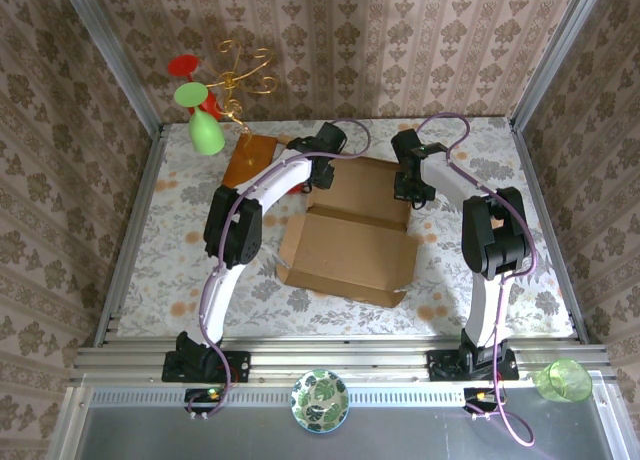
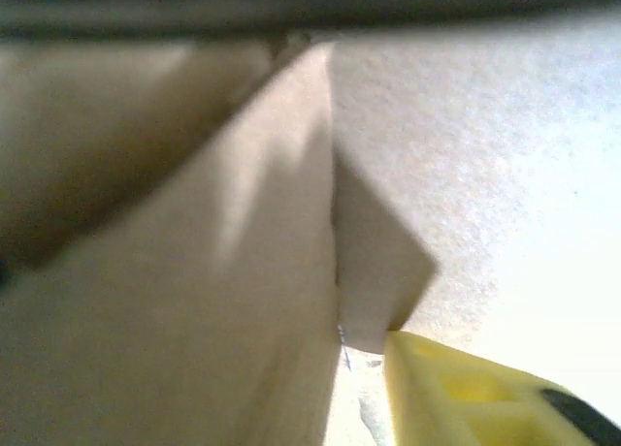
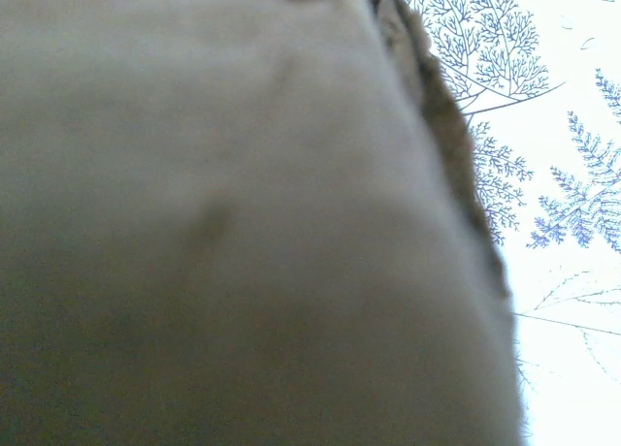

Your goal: Fold the paper box

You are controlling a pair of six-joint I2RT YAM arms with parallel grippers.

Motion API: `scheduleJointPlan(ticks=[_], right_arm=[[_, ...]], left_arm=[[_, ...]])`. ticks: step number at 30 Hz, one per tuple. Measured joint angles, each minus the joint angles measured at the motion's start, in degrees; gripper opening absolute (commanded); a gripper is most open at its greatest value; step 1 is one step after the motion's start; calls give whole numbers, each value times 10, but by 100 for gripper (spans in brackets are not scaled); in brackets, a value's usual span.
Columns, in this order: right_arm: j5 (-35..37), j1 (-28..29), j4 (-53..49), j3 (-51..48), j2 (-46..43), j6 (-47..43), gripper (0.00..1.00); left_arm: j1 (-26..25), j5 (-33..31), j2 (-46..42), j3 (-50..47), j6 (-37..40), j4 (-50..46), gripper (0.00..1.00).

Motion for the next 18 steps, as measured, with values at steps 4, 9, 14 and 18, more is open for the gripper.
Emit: scheduleJointPlan(ticks=[4,9,14,18], right_arm=[[0,0,0,1,1,0,0],[0,0,-3,5,3,0,0],[0,0,-3,5,4,0,0],[0,0,-3,5,4,0,0]], left_arm=[[0,23,-2,0,-4,-10,53],[2,46,-38,-41,-12,-10,52],[15,59,-73,-94,-21,-2,46],[28,66,-73,-105,-25,5,40]])
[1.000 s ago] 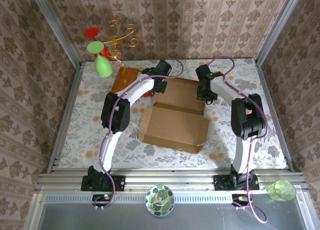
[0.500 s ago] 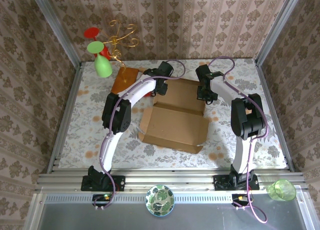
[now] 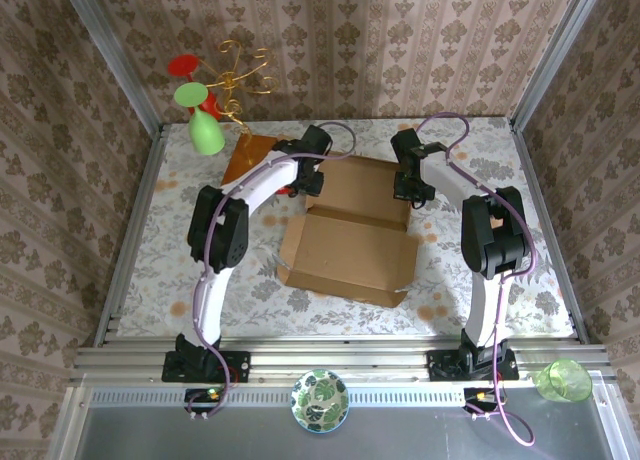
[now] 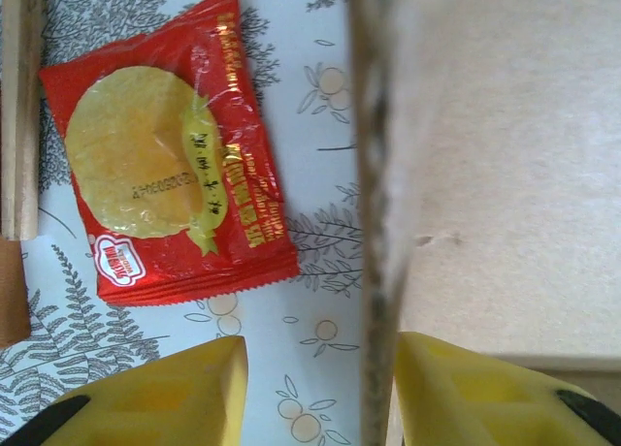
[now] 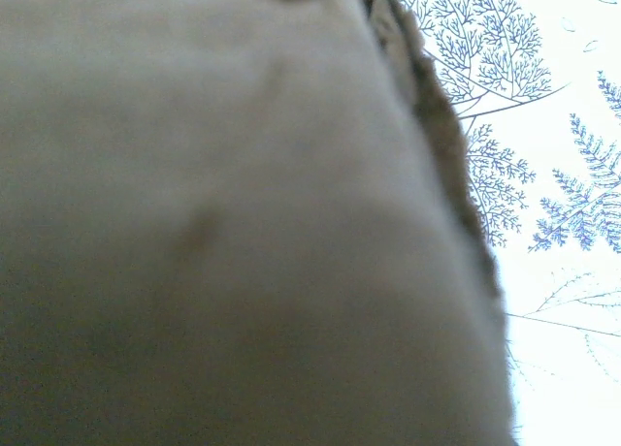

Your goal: Fold the paper box

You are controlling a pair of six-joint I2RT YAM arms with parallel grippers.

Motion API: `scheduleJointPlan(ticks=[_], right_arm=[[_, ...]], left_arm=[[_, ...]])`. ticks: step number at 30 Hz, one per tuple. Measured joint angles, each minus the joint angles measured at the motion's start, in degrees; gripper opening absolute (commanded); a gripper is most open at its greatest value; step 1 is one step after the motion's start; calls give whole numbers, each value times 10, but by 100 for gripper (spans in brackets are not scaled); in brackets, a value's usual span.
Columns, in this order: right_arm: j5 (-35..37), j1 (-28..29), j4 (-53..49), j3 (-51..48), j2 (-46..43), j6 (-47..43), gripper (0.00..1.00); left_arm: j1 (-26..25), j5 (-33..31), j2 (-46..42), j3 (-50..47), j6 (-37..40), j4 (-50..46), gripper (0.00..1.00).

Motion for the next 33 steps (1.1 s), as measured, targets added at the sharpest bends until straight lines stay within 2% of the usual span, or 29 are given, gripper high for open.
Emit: scheduleJointPlan(ticks=[2,5,7,17,18,21,24,33], right_arm=[[-1,0,0,0,0,0,0],[-3,1,0,1,1,0,0],[-5,1,0,1,1,0,0],[-6,0,-13,12,8,29,0],[-6,0,-14,12,9,31,0],[-6,0,-16,15,11,40,0],[-4,0,-21,17,12,47,0],[0,-7,-46,31,22,78,0]], left_arm=[[2,4,1,0,-1,4,31],[0,5,9,3,-1,12,9],[-5,0,14,5,-3,19,2],[-21,-42,19,12,-2,23,0],[-21,-43,19,12,-2,24,3],[-22,-46,19,12,-2,23,28],[-22,-46,20,18,0,16,43],[-22,-34,19,49,-23,3,56]])
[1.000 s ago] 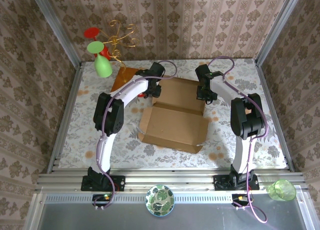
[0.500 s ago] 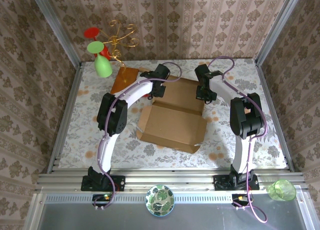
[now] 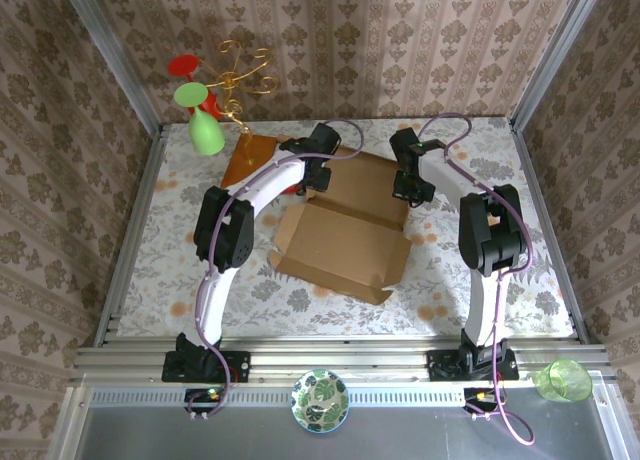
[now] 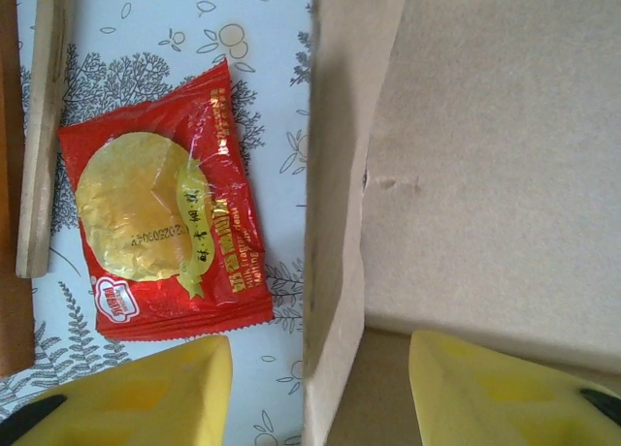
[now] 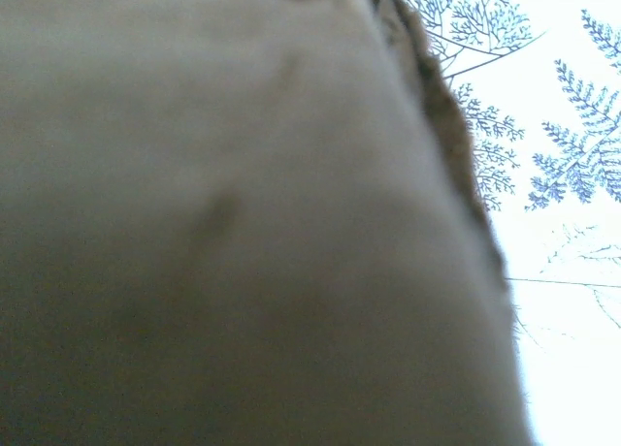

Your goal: Fold the paper box

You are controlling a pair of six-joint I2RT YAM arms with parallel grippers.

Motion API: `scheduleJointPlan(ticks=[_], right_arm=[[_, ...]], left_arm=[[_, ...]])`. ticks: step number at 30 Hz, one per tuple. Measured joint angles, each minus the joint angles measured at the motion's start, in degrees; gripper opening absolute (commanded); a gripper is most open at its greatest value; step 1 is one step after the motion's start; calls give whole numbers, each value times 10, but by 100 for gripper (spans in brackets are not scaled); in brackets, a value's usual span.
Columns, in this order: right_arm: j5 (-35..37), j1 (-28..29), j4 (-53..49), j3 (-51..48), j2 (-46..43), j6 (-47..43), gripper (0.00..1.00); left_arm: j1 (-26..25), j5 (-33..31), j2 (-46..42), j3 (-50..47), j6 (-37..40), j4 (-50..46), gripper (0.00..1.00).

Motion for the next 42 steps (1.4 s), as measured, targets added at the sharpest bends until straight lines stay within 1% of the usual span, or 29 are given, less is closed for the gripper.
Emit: scheduleJointPlan(ticks=[6,12,14,18,22,24,27,31,32,36,39,42], right_arm=[[-14,-19,-21,10,9,22,0],[-57,-67,-43,16,19,25,0],[-76,-86,-48,17,23,25,0],[-118,-120,-64,25,38,24,0],[-147,-139,-76,33,51,21,0],[-154,-144,-83,39,56,20,0],[-162,-148,-89,46,63,20,0],[-164,-150,-94,51,67,18,0],[-165,-150,-94,51,67,18,0],[-165,-151,-96,51,68,14,0],[-165,-151,-96,51,68,14,0],[-165,-151,-96,51,68,14,0]], left_arm=[[0,33,-31,17,-38,-18,58],[0,73,-113,9,-109,-51,59],[1,86,-153,-18,-142,-60,59],[1,123,-245,-127,-225,-71,63],[1,175,-315,-283,-320,-28,65],[1,196,-328,-341,-359,-1,66],[-1,220,-325,-377,-400,31,68],[-7,235,-318,-379,-431,75,67],[-8,237,-318,-379,-436,82,66],[-14,242,-308,-379,-458,104,56],[-18,244,-295,-377,-465,111,50],[-20,238,-276,-362,-470,96,37]])
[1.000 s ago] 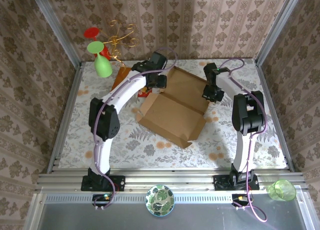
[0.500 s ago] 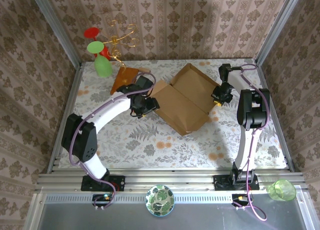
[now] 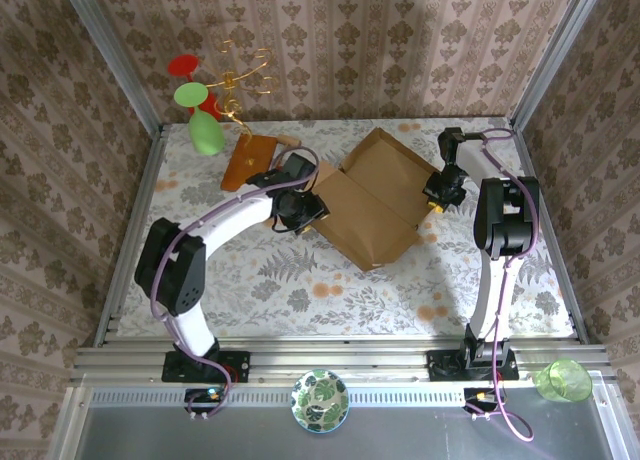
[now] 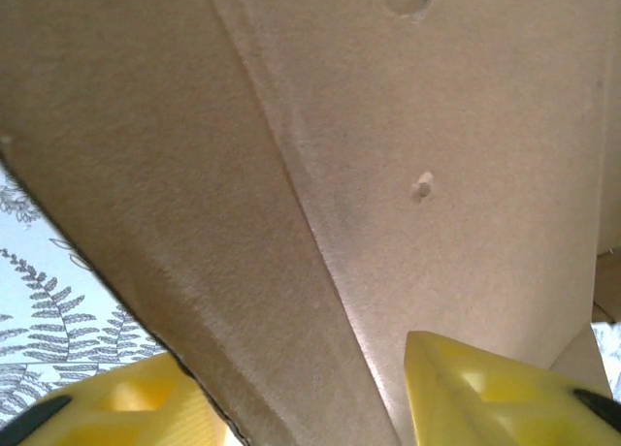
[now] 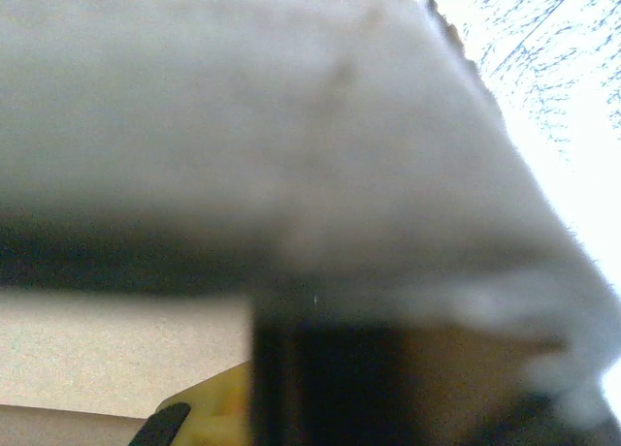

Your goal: Fold the paper box

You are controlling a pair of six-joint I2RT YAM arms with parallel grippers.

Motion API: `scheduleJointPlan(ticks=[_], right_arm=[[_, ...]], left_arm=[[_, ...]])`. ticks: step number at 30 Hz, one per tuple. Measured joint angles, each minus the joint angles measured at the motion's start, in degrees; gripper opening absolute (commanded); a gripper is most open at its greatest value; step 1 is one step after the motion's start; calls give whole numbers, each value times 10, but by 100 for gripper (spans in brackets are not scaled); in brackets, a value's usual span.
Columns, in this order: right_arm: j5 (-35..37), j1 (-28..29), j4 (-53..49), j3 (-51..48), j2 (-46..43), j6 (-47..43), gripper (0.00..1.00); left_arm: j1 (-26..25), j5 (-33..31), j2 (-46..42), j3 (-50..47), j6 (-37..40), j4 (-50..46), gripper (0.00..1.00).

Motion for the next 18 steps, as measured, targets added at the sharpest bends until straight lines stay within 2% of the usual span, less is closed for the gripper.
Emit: scheduleJointPlan(ticks=[4,7,9,11,16,18], right_arm=[[0,0,0,0,0,0,0],[0,2,-2,-1,0,0,0],[0,3,-4,-3,0,1,0],[0,5,-4,-7,0,3,8],[2,25,8,-33,-3,8,43],[3,37,6,-41,-3,4,51]], left_arm=[[-4,-25,14,29,-14,-34,11],[-10,-46,32,80,-23,-68,0],[-14,-66,49,129,-23,-104,0],[-18,-85,64,176,-21,-140,0],[-28,-136,88,271,3,-233,0],[-28,-161,99,307,22,-268,0]])
